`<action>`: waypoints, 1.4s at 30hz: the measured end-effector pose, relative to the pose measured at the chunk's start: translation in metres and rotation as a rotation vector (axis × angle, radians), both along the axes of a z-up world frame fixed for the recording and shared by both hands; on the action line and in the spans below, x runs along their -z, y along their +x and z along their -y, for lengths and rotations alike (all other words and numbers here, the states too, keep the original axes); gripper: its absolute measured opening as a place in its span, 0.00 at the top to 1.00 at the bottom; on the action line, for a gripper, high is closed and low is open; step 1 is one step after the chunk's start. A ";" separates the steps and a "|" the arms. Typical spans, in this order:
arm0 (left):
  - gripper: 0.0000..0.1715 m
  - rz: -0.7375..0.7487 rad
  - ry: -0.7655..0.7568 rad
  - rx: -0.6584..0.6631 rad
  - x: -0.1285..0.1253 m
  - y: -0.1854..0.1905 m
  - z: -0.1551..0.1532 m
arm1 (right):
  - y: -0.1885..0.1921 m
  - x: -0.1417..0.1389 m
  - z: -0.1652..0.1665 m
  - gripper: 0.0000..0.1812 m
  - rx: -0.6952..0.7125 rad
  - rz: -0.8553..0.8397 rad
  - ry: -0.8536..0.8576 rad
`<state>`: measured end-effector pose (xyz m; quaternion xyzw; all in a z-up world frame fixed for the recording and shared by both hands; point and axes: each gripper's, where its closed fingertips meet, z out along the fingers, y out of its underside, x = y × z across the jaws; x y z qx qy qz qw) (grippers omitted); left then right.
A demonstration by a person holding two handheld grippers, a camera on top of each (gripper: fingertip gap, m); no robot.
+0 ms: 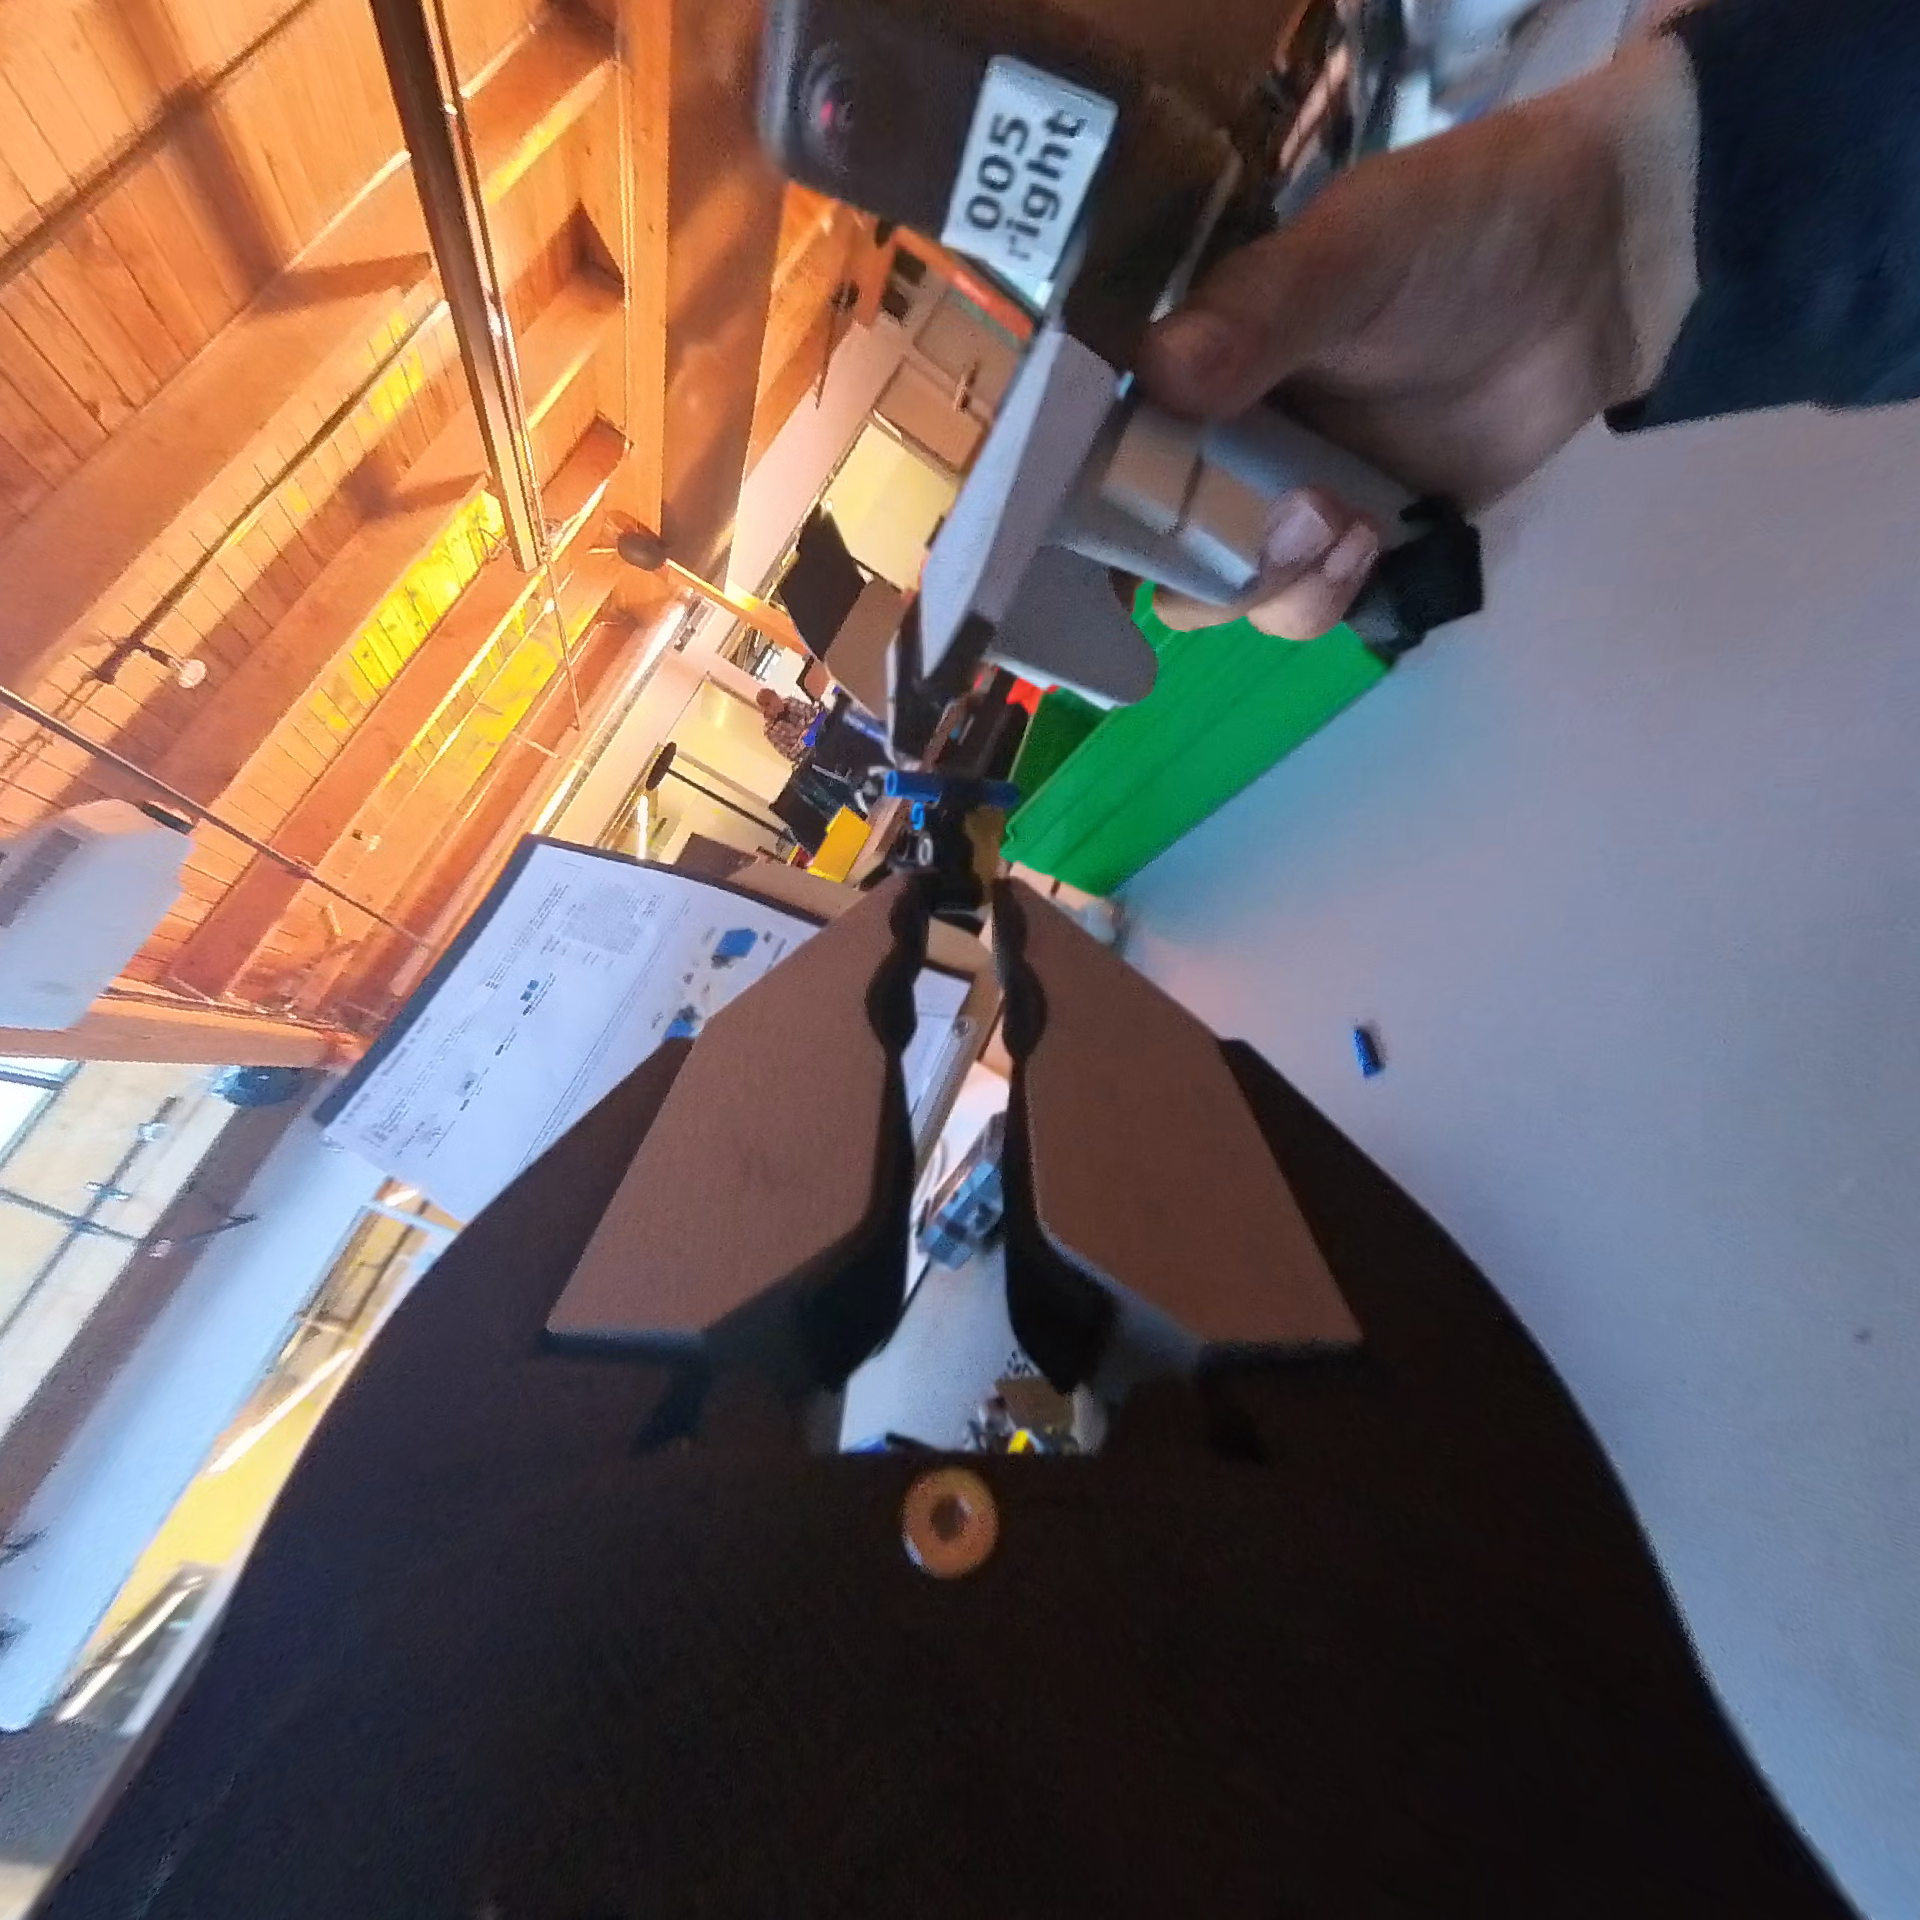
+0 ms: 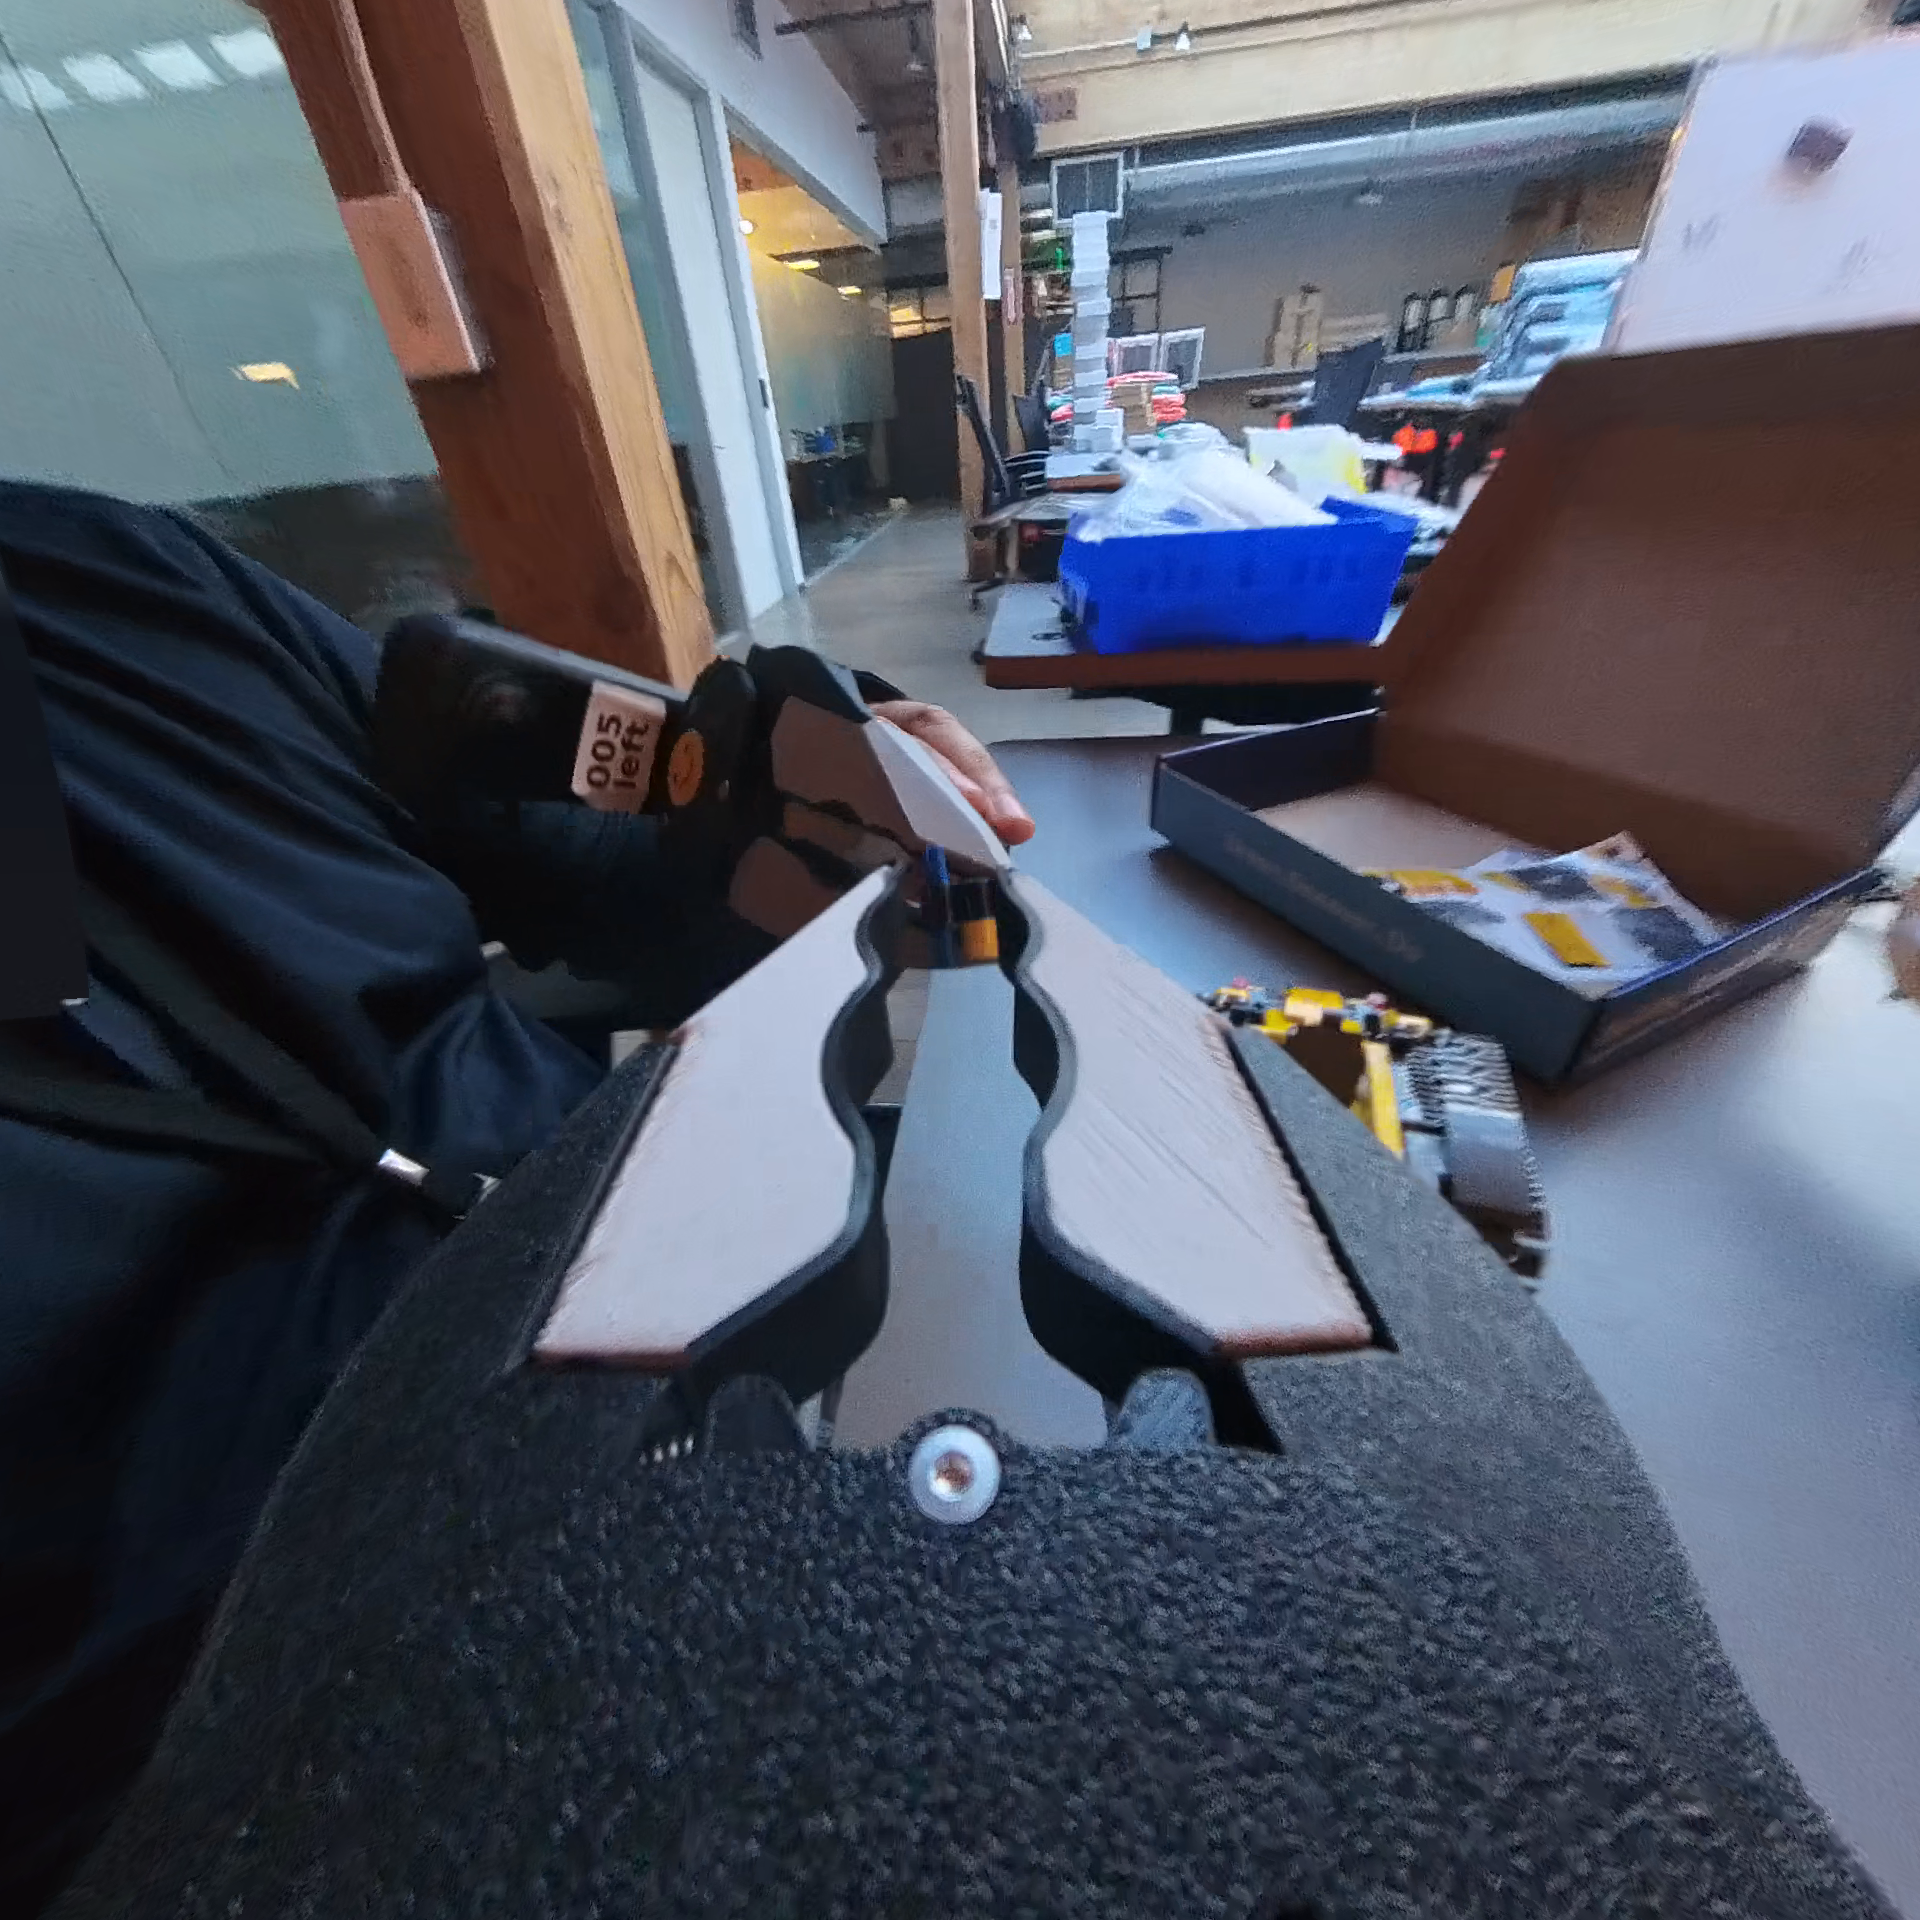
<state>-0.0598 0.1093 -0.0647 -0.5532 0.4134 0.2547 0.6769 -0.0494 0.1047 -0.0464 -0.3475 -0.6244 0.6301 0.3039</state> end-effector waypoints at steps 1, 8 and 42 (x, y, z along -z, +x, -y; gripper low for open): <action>0.95 0.026 0.000 0.015 -0.006 0.002 0.003 | 0.002 -0.005 0.002 0.92 0.032 -0.013 0.044; 0.95 0.094 0.063 0.080 -0.033 0.012 0.023 | 0.010 -0.019 0.032 0.94 0.150 -0.052 0.347; 0.95 0.116 0.062 0.007 -0.030 -0.001 0.013 | -0.008 -0.012 0.018 0.94 0.445 -0.039 0.675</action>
